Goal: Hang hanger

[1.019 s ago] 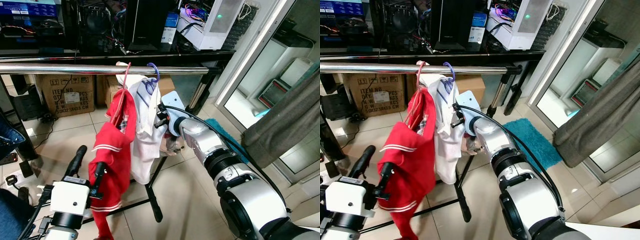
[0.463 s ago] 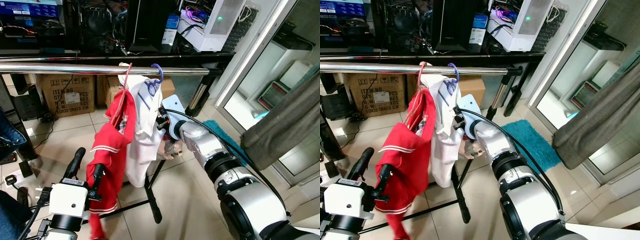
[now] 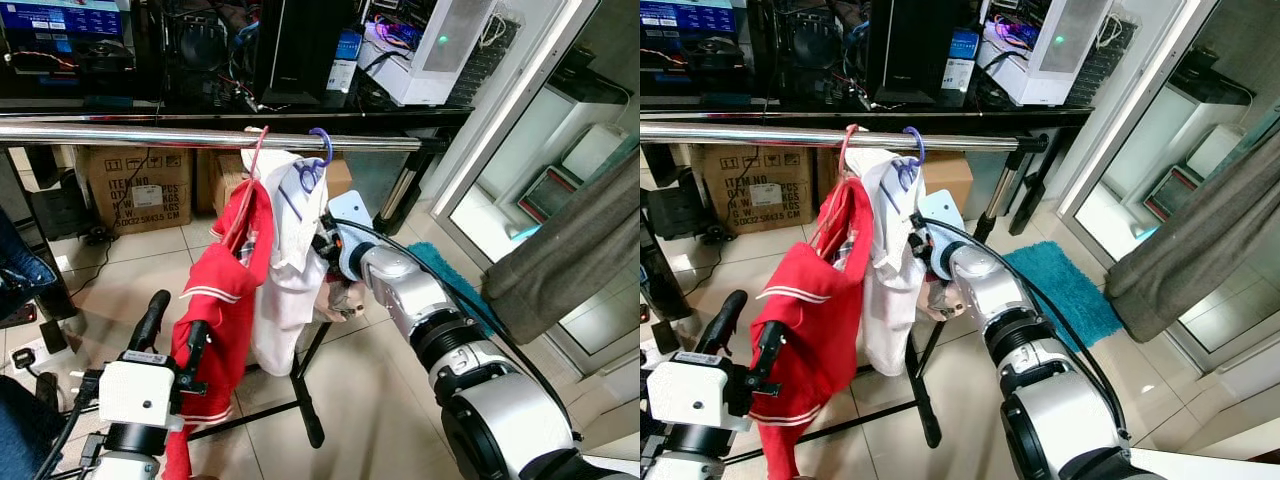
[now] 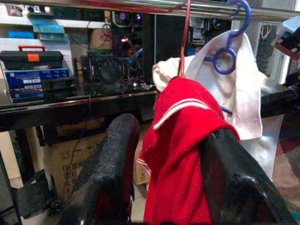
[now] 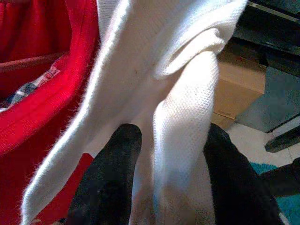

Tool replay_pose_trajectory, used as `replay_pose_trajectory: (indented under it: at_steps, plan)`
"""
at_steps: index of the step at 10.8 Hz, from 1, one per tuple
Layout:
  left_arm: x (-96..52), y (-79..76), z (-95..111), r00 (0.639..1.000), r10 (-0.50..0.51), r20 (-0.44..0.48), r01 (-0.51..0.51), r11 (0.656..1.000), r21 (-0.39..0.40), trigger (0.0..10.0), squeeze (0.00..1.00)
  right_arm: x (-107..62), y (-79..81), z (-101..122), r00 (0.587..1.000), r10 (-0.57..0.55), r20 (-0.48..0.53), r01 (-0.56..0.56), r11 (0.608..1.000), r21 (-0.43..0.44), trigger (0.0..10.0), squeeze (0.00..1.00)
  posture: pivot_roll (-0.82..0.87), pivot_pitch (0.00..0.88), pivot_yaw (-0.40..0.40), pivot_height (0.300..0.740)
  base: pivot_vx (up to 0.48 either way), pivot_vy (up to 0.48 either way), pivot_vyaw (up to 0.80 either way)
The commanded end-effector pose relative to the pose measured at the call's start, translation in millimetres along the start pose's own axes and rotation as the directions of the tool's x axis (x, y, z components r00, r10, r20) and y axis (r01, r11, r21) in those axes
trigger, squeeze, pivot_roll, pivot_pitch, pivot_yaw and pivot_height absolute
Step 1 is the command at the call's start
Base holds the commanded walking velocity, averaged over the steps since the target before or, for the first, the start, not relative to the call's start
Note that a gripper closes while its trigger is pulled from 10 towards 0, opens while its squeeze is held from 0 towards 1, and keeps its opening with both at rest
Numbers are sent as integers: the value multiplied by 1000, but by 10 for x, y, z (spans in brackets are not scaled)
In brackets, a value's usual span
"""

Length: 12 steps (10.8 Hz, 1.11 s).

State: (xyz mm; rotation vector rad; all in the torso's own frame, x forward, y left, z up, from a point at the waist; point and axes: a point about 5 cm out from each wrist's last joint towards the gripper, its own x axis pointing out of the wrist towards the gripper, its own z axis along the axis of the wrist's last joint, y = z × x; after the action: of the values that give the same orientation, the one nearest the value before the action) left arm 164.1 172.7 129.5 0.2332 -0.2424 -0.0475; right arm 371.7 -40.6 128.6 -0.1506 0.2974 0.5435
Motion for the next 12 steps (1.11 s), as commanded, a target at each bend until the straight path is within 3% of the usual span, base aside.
replay_pose_trajectory:
  at_steps: [1,2,3,8,9,12]
  plan:
    - [10,-57,-3,1000,-13,2,13,1000,-22,10000,0,-21,-86,86,999,-28,37,28,1000,11,10000,0,334,66,-226,740,0,0,0]
    - [6,-67,-4,1000,-8,4,8,1000,-24,10000,0,-21,-76,123,999,-16,47,16,1000,3,10000,0,336,65,-230,740,0,0,0]
    - [6,-66,-8,1000,-2,4,2,1000,-25,10000,0,-36,-46,107,998,41,55,-42,999,22,10000,1000,336,63,-232,740,0,0,0]
    - [32,-72,-13,1000,5,15,-5,1000,-30,10000,0,-160,-29,39,994,78,75,-80,996,28,10000,1000,324,57,-232,740,0,0,0]
    - [31,-72,-13,1000,4,15,-3,1000,-30,10000,0,-246,-86,2,995,66,73,-68,997,30,10000,0,316,56,-228,740,0,0,0]
    - [23,-72,-22,1000,1,14,-1,999,-34,10000,0,-562,-199,7,981,105,161,-119,990,81,10000,0,301,56,-224,740,0,0,0]
